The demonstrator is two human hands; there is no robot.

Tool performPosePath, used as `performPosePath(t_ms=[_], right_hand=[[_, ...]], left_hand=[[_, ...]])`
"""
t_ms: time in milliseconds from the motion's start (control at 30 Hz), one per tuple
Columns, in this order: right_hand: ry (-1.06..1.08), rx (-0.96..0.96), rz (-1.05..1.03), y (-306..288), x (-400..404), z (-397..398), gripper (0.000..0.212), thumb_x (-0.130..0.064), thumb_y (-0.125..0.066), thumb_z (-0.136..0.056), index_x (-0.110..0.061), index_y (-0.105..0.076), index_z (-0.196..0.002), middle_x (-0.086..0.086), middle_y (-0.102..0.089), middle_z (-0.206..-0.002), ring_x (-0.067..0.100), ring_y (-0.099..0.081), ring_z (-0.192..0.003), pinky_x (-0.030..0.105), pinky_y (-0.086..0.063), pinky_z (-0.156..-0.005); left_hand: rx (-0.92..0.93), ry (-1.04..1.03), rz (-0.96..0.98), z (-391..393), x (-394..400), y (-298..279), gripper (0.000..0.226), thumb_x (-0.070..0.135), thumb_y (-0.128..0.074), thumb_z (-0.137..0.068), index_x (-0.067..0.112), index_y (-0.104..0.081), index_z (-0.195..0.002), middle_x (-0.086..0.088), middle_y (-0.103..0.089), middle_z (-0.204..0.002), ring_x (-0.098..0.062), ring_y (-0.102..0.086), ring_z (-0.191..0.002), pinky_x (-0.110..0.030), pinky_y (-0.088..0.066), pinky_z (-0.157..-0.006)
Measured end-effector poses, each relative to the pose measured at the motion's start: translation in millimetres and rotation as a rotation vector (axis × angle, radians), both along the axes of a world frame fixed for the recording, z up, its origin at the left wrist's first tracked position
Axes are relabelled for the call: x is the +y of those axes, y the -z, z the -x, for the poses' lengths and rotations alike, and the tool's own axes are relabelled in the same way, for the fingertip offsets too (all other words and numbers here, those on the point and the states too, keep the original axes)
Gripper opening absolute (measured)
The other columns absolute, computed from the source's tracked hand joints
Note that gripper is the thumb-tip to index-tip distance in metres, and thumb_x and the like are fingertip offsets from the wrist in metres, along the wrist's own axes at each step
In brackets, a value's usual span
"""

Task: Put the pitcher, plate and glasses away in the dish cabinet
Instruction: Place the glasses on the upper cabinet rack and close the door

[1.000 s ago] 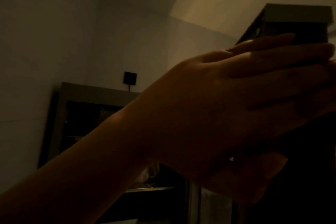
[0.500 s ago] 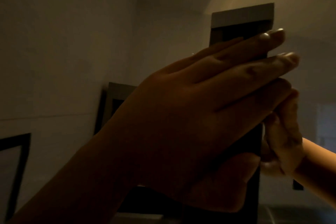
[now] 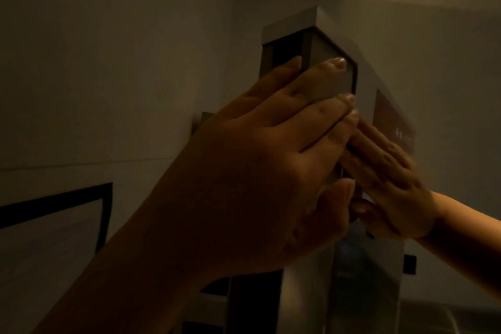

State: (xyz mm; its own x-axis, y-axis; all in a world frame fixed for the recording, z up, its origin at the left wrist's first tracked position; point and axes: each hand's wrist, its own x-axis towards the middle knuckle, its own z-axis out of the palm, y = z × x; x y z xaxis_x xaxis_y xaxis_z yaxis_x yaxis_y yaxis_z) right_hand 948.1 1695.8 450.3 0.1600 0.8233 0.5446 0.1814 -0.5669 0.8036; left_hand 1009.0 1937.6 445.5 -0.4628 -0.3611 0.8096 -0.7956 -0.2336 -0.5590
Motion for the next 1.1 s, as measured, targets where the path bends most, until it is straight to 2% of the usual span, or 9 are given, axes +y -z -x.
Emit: performPosePath(t_ms=[67,133,233,400,600,733,867,967,1100], right_hand=[[0.039,-0.03,0.008,2,-1,-9,0.053,-0.03,-0.03,-0.101,-0.018,-0.013,-0.15,-0.002,-0.007,-0.158,0.022,-0.013,-0.144,0.036,-0.018,-0.117],[0.058,-0.009,0.004,8,-4,-17,0.056,-0.026,-0.034,-0.098,-0.018,-0.013,-0.15,-0.001,-0.007,-0.158,0.024,-0.014,-0.144,0.038,-0.019,-0.116],[0.161,0.017,-0.003,15,-14,-26,0.059,-0.022,-0.038,-0.095,-0.017,-0.015,-0.149,0.003,-0.009,-0.158,0.028,-0.017,-0.143,0.043,-0.023,-0.115],[0.309,0.077,-0.08,34,-30,-41,0.053,-0.023,-0.036,-0.096,-0.015,-0.022,-0.146,0.008,-0.019,-0.154,0.032,-0.021,-0.141,0.049,-0.03,-0.111],[0.476,0.102,-0.199,68,-64,-63,0.051,-0.027,-0.032,-0.096,-0.02,-0.023,-0.146,0.004,-0.017,-0.156,0.025,-0.017,-0.144,0.044,-0.025,-0.114],[0.47,0.124,-0.296,79,-81,-79,0.052,-0.028,-0.033,-0.096,-0.022,-0.022,-0.147,0.002,-0.017,-0.156,0.023,-0.016,-0.144,0.04,-0.023,-0.113],[0.492,0.148,-0.34,85,-99,-93,0.052,-0.029,-0.033,-0.096,-0.023,-0.021,-0.147,0.003,-0.017,-0.156,0.023,-0.017,-0.144,0.043,-0.028,-0.111],[0.54,0.182,-0.377,93,-116,-99,0.056,-0.026,-0.037,-0.093,-0.024,-0.023,-0.147,0.004,-0.018,-0.156,0.025,-0.017,-0.144,0.045,-0.033,-0.108],[0.59,0.195,-0.398,107,-138,-110,0.06,-0.024,-0.041,-0.089,-0.024,-0.025,-0.147,0.004,-0.019,-0.156,0.026,-0.017,-0.144,0.047,-0.031,-0.109]], left_hand=[[-0.014,-0.174,-0.012,-6,0,1,0.05,0.034,-0.035,-0.091,0.004,-0.058,-0.124,-0.012,-0.054,-0.133,-0.027,-0.037,-0.134,-0.042,-0.017,-0.115],[0.049,-0.289,-0.053,-8,-5,5,0.051,0.037,-0.035,-0.091,0.005,-0.057,-0.125,-0.012,-0.053,-0.134,-0.026,-0.04,-0.133,-0.042,-0.014,-0.116],[0.131,-0.38,-0.061,-17,-19,15,0.056,0.038,-0.03,-0.089,0.007,-0.053,-0.129,-0.012,-0.048,-0.139,-0.026,-0.038,-0.134,-0.044,-0.017,-0.116],[0.203,-0.525,-0.033,-46,-42,38,0.061,0.04,-0.025,-0.087,0.013,-0.044,-0.138,-0.012,-0.032,-0.149,-0.03,-0.022,-0.14,-0.051,-0.018,-0.113],[0.25,-0.462,-0.034,-92,-77,67,0.055,0.035,-0.031,-0.088,0.017,-0.048,-0.137,-0.012,-0.031,-0.15,-0.03,-0.02,-0.141,-0.051,-0.019,-0.113],[0.291,-0.425,-0.058,-117,-105,82,0.053,0.034,-0.035,-0.088,0.019,-0.048,-0.136,-0.011,-0.029,-0.151,-0.03,-0.018,-0.142,-0.052,-0.018,-0.113],[0.34,-0.422,-0.052,-140,-133,90,0.054,0.031,-0.049,-0.086,0.02,-0.044,-0.139,-0.012,-0.027,-0.152,-0.03,-0.017,-0.142,-0.055,-0.016,-0.112],[0.364,-0.394,-0.049,-158,-153,97,0.054,0.031,-0.038,-0.087,0.021,-0.043,-0.14,-0.011,-0.027,-0.153,-0.029,-0.017,-0.142,-0.055,-0.018,-0.112],[0.405,-0.371,-0.052,-182,-176,107,0.056,0.031,-0.034,-0.087,0.02,-0.04,-0.141,-0.011,-0.026,-0.153,-0.03,-0.017,-0.142,-0.055,-0.02,-0.111]])
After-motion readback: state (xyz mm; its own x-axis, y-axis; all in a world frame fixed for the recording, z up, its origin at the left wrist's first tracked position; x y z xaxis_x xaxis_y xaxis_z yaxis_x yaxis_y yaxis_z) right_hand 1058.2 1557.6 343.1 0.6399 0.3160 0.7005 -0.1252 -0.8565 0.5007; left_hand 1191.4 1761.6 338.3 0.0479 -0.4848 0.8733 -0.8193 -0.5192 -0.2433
